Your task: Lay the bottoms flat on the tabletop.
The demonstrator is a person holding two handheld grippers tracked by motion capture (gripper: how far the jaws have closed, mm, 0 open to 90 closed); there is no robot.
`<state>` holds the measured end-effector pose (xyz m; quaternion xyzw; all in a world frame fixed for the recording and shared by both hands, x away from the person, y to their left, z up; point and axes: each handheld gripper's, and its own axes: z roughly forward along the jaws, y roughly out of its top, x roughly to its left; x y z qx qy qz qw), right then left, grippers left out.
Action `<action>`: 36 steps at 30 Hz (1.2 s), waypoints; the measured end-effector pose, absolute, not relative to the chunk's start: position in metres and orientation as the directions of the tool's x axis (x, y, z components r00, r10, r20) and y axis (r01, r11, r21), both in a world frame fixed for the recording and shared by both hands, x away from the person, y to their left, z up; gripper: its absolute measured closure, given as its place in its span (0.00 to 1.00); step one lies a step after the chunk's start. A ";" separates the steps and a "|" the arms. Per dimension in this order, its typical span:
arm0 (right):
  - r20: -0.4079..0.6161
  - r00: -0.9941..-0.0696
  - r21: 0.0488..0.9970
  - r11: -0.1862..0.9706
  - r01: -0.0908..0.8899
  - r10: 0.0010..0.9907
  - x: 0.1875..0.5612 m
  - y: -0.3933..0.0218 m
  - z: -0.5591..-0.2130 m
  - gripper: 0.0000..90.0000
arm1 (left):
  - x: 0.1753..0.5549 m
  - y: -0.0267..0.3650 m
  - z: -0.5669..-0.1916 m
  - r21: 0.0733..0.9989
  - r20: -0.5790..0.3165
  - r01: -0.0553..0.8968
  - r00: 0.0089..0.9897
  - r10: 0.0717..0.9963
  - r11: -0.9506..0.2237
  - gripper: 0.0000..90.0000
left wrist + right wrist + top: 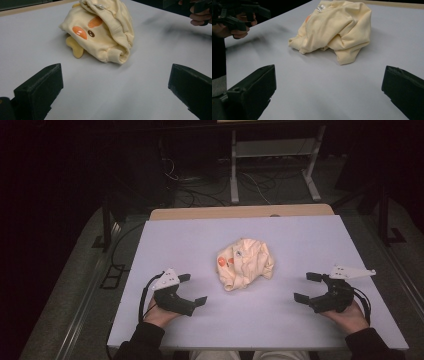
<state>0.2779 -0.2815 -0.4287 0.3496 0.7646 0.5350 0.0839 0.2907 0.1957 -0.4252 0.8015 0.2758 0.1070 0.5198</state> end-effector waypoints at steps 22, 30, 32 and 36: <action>0.249 -0.728 0.875 0.173 0.451 0.639 0.277 -0.284 -0.427 0.00 | 0.286 0.194 -0.422 0.890 -0.087 0.312 0.832 0.549 -0.332 0.00; 0.252 -0.719 0.873 0.169 0.458 0.647 0.276 -0.283 -0.422 0.00 | 0.288 0.196 -0.415 0.891 -0.076 0.306 0.830 0.552 -0.336 0.00; 0.252 -0.721 0.874 0.168 0.456 0.645 0.276 -0.283 -0.420 0.00 | 0.288 0.195 -0.413 0.890 -0.068 0.301 0.831 0.552 -0.343 0.00; 0.240 -0.729 0.874 0.183 0.449 0.642 0.276 -0.279 -0.413 0.00 | 0.290 0.195 -0.407 0.890 -0.061 0.296 0.831 0.553 -0.346 0.00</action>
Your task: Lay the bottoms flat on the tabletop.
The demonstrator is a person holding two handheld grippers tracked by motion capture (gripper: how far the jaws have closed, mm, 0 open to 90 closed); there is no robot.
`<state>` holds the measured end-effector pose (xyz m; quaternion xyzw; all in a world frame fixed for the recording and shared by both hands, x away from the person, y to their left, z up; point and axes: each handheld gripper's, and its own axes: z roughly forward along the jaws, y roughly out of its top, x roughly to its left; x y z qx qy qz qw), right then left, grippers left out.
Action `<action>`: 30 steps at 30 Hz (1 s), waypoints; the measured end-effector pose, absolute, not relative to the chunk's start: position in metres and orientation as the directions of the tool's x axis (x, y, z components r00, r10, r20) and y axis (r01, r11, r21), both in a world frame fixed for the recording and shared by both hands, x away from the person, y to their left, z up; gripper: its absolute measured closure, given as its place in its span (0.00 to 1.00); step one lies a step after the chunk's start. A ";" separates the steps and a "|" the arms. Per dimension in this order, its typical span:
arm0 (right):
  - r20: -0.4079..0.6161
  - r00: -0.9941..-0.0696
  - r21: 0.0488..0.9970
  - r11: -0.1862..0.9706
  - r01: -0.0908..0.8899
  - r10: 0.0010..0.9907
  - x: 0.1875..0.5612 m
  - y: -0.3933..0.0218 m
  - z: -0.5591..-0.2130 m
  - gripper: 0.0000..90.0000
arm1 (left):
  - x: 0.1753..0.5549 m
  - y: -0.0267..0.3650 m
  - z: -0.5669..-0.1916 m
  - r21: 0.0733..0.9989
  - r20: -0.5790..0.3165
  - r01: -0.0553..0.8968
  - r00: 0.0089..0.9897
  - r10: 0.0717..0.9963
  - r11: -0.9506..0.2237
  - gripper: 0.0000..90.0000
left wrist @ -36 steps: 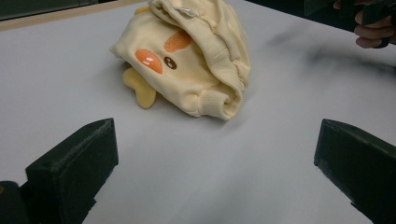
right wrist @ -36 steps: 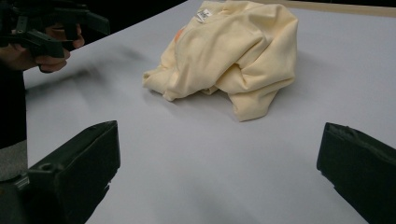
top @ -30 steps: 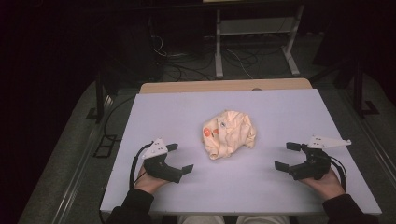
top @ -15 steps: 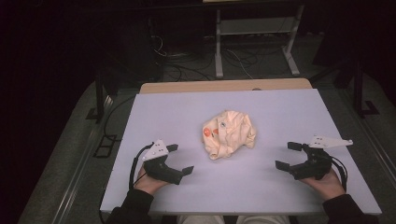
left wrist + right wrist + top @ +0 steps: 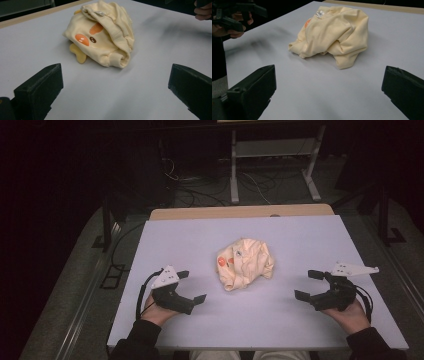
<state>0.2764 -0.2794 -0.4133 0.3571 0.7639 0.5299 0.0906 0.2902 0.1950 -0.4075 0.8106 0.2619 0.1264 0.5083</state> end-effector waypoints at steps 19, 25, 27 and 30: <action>0.189 -0.757 0.873 0.245 0.421 0.625 0.305 -0.268 -0.376 0.00 | 0.305 0.194 -0.382 0.887 -0.030 0.275 0.835 0.550 -0.370 0.00; 0.178 -0.760 0.872 0.257 0.416 0.625 0.314 -0.265 -0.370 0.00 | 0.311 0.190 -0.378 0.881 -0.026 0.277 0.839 0.544 -0.385 0.00; 0.176 -0.762 0.872 0.261 0.414 0.624 0.317 -0.263 -0.367 0.00 | 0.313 0.190 -0.376 0.879 -0.023 0.276 0.839 0.543 -0.388 0.00; 0.168 -0.765 0.871 0.269 0.411 0.622 0.321 -0.261 -0.364 0.00 | 0.317 0.189 -0.373 0.881 -0.022 0.273 0.840 0.542 -0.387 0.00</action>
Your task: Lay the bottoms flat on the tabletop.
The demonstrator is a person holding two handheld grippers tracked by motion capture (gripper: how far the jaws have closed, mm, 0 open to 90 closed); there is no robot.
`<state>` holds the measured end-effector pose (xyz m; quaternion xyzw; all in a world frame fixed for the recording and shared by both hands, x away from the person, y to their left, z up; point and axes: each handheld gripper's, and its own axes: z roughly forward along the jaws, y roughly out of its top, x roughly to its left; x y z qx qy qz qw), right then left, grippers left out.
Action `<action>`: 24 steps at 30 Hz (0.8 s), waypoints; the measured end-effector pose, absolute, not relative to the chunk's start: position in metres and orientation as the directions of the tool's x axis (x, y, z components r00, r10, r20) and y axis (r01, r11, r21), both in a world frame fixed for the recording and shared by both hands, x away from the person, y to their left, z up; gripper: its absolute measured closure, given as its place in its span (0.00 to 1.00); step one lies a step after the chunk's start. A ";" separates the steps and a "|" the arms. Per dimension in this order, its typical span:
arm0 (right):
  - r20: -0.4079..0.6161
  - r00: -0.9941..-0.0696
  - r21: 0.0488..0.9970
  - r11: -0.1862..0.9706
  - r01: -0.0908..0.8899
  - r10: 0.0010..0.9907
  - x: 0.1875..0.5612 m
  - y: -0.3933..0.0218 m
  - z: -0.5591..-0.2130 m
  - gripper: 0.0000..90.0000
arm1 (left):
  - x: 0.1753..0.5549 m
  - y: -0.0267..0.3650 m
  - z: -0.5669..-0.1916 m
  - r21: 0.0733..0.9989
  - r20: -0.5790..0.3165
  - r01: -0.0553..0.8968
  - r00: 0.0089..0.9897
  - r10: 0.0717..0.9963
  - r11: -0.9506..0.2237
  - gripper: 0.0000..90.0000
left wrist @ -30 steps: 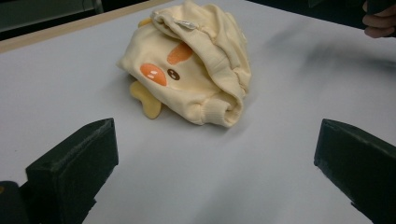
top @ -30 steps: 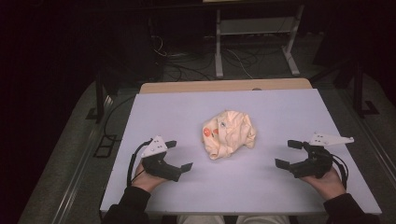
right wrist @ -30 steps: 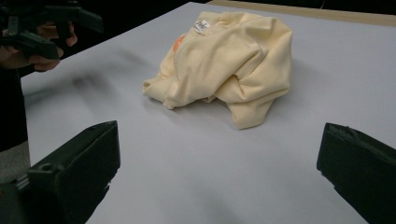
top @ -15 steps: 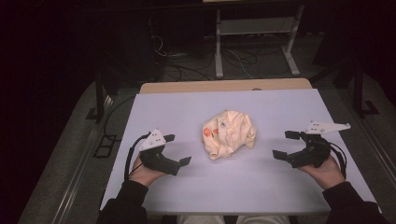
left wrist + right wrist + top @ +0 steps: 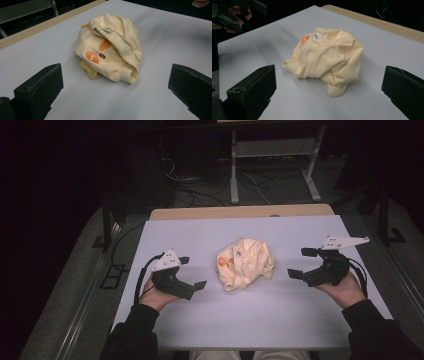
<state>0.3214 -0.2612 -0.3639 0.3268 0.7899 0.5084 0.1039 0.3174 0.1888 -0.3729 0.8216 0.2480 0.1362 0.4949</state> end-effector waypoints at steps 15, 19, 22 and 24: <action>0.126 -0.782 0.863 0.321 0.391 0.611 0.340 -0.248 -0.349 0.00 | 0.336 0.179 -0.357 0.872 0.001 0.262 0.844 0.536 -0.414 0.00; 0.120 -0.786 0.855 0.340 0.393 0.607 0.345 -0.244 -0.348 0.00 | 0.340 0.177 -0.356 0.868 -0.002 0.270 0.842 0.540 -0.417 0.00; 0.120 -0.787 0.853 0.343 0.394 0.606 0.348 -0.243 -0.347 0.00 | 0.340 0.175 -0.355 0.868 -0.005 0.270 0.845 0.534 -0.418 0.00; 0.119 -0.786 0.851 0.345 0.395 0.607 0.351 -0.242 -0.346 0.00 | 0.341 0.172 -0.355 0.866 -0.004 0.268 0.847 0.531 -0.422 0.00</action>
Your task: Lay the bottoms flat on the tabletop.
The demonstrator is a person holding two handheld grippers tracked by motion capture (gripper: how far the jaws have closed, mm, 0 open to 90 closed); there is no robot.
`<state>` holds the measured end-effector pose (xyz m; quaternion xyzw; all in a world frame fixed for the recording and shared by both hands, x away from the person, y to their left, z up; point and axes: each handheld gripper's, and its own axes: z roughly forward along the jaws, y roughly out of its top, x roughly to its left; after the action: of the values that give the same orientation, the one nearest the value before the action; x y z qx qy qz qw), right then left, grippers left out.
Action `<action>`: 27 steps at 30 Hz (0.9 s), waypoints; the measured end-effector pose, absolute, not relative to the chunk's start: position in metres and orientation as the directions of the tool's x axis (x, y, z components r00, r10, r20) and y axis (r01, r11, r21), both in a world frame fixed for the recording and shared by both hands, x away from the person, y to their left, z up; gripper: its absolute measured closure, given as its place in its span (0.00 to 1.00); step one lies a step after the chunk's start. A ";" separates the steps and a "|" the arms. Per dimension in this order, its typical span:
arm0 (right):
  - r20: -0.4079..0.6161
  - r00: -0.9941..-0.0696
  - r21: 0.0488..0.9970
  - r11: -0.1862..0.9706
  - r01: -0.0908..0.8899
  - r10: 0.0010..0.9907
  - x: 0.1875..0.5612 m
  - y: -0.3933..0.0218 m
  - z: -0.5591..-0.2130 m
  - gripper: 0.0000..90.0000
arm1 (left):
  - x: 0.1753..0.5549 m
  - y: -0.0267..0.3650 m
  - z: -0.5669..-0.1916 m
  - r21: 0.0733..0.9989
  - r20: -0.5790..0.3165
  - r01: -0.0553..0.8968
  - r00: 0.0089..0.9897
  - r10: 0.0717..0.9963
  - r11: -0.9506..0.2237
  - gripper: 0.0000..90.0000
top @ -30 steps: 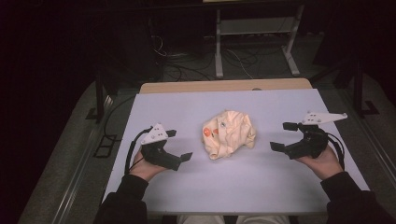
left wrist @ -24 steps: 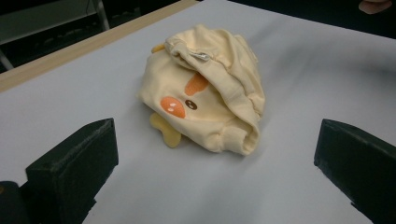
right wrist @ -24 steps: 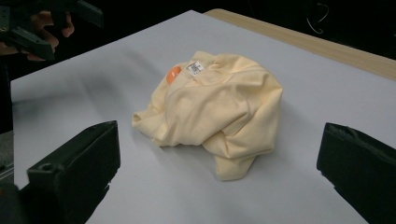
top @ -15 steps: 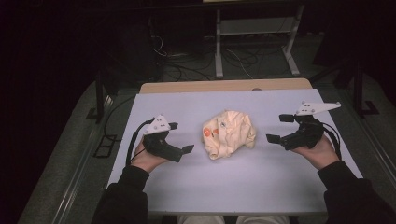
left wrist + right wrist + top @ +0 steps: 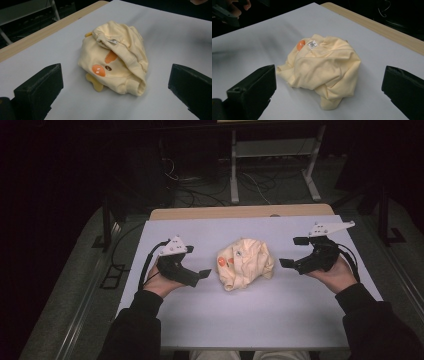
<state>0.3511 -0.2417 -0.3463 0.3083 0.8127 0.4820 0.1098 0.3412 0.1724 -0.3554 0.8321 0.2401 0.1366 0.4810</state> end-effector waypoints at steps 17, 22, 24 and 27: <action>0.111 -0.787 0.843 0.362 0.397 0.606 0.386 -0.225 -0.347 0.00 | 0.358 0.160 -0.366 0.864 -0.006 0.281 0.836 0.549 -0.418 0.00; 0.116 -0.785 0.845 0.355 0.401 0.609 0.397 -0.220 -0.349 0.00 | 0.362 0.156 -0.373 0.869 -0.021 0.287 0.834 0.551 -0.402 0.00; 0.119 -0.783 0.846 0.351 0.402 0.610 0.402 -0.217 -0.351 0.00 | 0.364 0.153 -0.378 0.863 -0.027 0.298 0.832 0.554 -0.407 0.00; 0.121 -0.782 0.845 0.349 0.404 0.612 0.405 -0.215 -0.352 0.00 | 0.366 0.152 -0.380 0.863 -0.031 0.303 0.830 0.557 -0.403 0.00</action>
<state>0.4052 -0.2148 -0.3523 0.3120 0.8141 0.4775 0.1087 0.3662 0.1525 -0.3803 0.8271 0.2601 0.1323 0.4803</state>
